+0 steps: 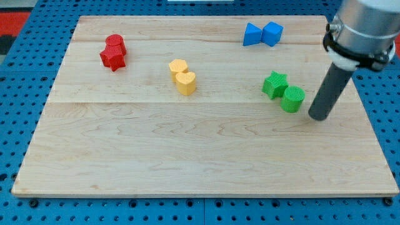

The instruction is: Move the green blocks at the bottom of the blue triangle

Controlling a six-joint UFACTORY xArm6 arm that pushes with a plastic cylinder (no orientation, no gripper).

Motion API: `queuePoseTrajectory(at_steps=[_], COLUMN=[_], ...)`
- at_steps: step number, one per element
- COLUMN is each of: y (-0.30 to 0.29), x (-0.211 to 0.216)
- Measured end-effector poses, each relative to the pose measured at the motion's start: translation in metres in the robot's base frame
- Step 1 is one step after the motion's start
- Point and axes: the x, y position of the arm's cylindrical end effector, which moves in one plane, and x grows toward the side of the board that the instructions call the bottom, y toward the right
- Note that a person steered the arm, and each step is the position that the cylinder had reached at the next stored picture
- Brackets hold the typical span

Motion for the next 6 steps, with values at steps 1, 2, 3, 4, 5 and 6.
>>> queuePoseTrajectory(at_steps=[1,2,3,4,5,6], y=[-0.052,-0.089,-0.061,-0.009,-0.038,-0.099], x=[-0.016,-0.050,-0.060,-0.062,-0.079,-0.080])
